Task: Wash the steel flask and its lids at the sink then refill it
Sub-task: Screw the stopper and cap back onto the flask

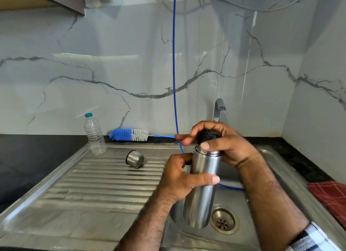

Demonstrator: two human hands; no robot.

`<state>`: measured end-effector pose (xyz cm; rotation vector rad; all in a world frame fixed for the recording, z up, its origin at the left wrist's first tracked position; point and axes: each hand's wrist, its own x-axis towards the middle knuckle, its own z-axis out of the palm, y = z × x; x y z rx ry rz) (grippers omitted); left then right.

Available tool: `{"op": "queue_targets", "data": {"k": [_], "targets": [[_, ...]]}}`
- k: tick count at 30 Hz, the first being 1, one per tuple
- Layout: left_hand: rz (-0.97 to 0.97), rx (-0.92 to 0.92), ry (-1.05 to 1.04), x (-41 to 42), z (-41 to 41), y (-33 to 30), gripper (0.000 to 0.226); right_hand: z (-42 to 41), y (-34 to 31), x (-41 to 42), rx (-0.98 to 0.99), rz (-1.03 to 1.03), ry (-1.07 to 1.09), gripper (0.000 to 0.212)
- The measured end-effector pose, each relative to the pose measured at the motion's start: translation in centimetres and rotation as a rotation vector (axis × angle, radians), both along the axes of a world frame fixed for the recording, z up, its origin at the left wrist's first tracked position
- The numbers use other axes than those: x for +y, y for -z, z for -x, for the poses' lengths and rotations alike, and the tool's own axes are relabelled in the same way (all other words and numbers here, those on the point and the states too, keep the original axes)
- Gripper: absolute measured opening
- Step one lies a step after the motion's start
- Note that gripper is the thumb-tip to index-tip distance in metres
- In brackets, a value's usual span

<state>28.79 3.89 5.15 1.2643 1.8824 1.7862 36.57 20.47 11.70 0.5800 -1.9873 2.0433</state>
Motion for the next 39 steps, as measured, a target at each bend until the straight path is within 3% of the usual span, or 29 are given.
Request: {"op": "queue_targets", "data": {"k": [6, 14, 17, 19, 22, 24, 32, 35, 39], "targets": [[-0.060, 0.066, -0.181, 0.3, -0.1, 0.2, 0.034, 0.5, -0.1, -1.7, -0.005, 0.038, 0.341, 0.032], [-0.041, 0.327, -0.541, 1.2, 0.5, 1.2, 0.046, 2.0, 0.7, -4.4, 0.021, 0.016, 0.771, 0.028], [-0.064, 0.392, -0.585, 1.1, 0.7, 1.2, 0.044, 2.5, 1.1, -5.4, 0.058, 0.014, 0.904, 0.030], [-0.064, 0.400, -0.516, 0.8, 1.3, 1.1, 0.045, 2.1, 0.8, -5.2, 0.080, -0.063, 0.887, 0.033], [-0.094, 0.288, -0.382, 0.1, 1.6, 0.7, 0.043, 0.7, 0.1, -3.6, 0.058, -0.031, 0.526, 0.042], [-0.107, 0.264, -0.370, 0.1, 1.3, 0.6, 0.042, 0.2, 0.0, -2.6, 0.048, 0.001, 0.418, 0.047], [-0.110, 0.301, -0.500, 0.7, 0.9, 1.1, 0.047, 1.8, 1.1, -3.4, 0.125, -0.094, 0.684, 0.034], [-0.104, 0.286, -0.502, 0.3, 0.9, 0.7, 0.048, 1.6, 0.9, -3.6, 0.143, -0.104, 0.597, 0.051], [-0.122, 0.186, -0.522, -1.5, 2.0, -0.1, 0.046, 2.3, 0.4, -3.4, 0.093, 0.166, 0.723, 0.074]]}}
